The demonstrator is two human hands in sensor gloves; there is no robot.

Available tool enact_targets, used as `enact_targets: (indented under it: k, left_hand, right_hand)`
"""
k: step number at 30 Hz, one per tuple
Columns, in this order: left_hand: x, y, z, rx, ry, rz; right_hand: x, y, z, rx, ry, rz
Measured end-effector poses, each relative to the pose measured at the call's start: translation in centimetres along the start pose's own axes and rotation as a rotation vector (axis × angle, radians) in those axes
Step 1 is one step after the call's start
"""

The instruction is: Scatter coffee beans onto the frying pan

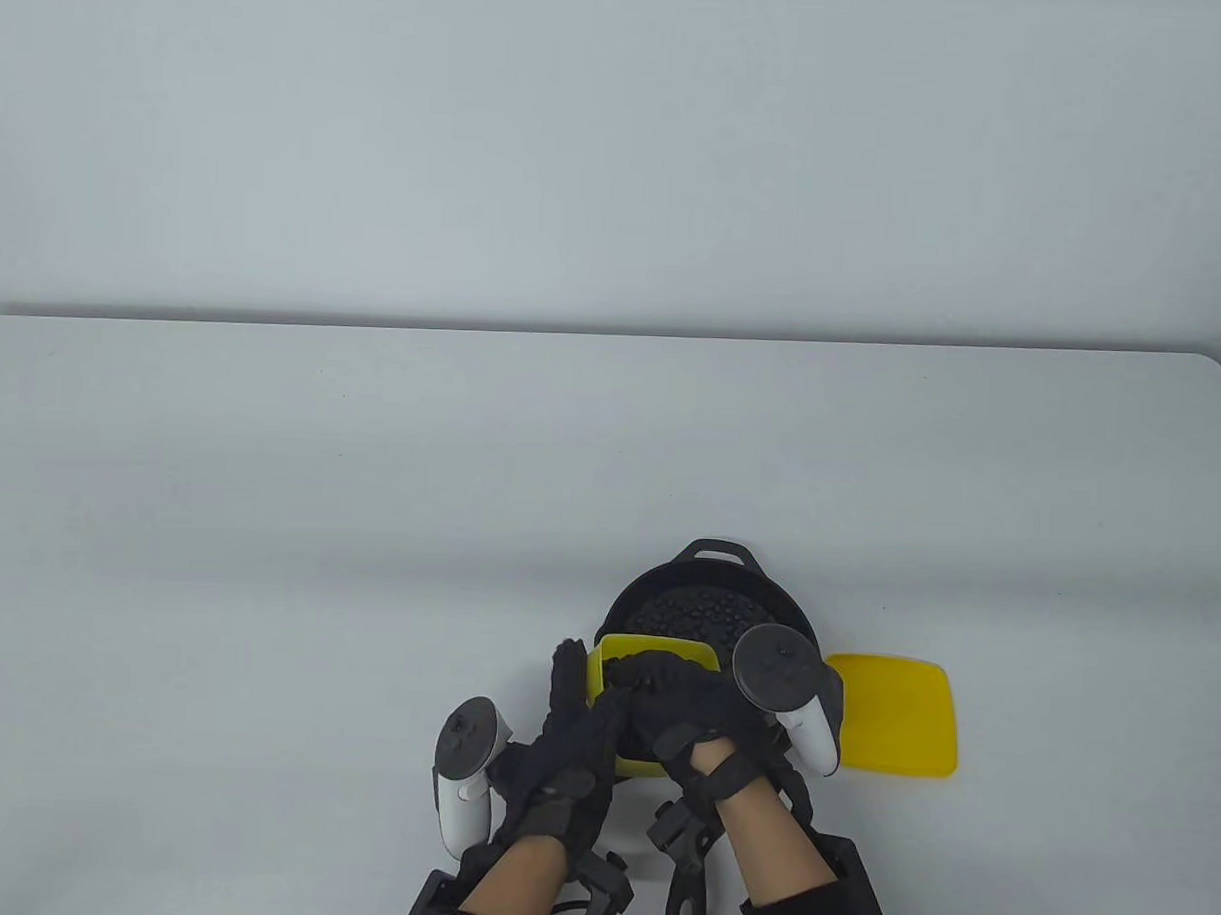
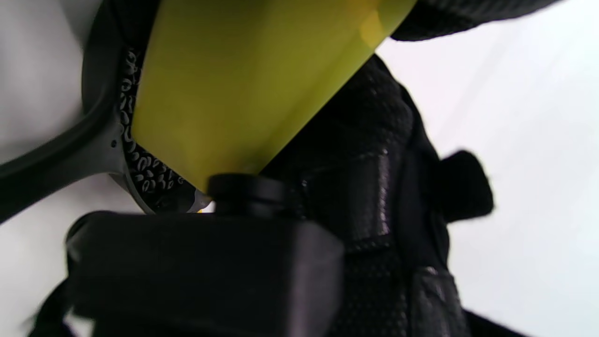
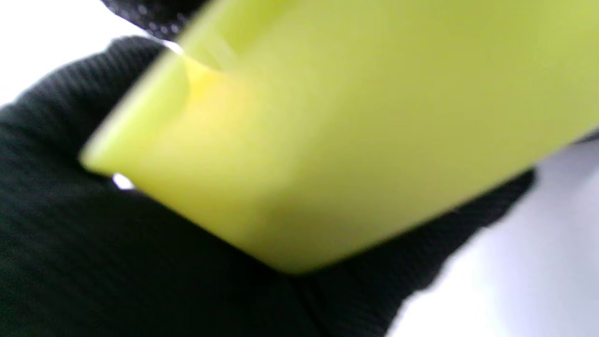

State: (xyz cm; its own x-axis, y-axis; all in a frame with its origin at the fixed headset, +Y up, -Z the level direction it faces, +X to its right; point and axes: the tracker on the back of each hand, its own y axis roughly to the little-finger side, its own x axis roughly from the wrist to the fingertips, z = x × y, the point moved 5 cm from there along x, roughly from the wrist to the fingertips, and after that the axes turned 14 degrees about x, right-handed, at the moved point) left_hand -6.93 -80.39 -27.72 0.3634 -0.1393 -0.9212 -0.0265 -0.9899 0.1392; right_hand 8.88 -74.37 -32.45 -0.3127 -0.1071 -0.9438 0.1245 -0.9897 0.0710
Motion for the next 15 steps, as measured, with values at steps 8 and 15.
enact_targets:
  k: [8,15]
  left_hand:
    - [0.1,1.0,0.5,-0.1,-0.025,0.042]
    - [0.1,0.9,1.5,-0.107,-0.075,0.029]
  right_hand:
    - [-0.4,1.5,-2.9,0.267,0.126,-0.006]
    - [-1.0,1.7,-5.9,0.43,0.207,-0.044]
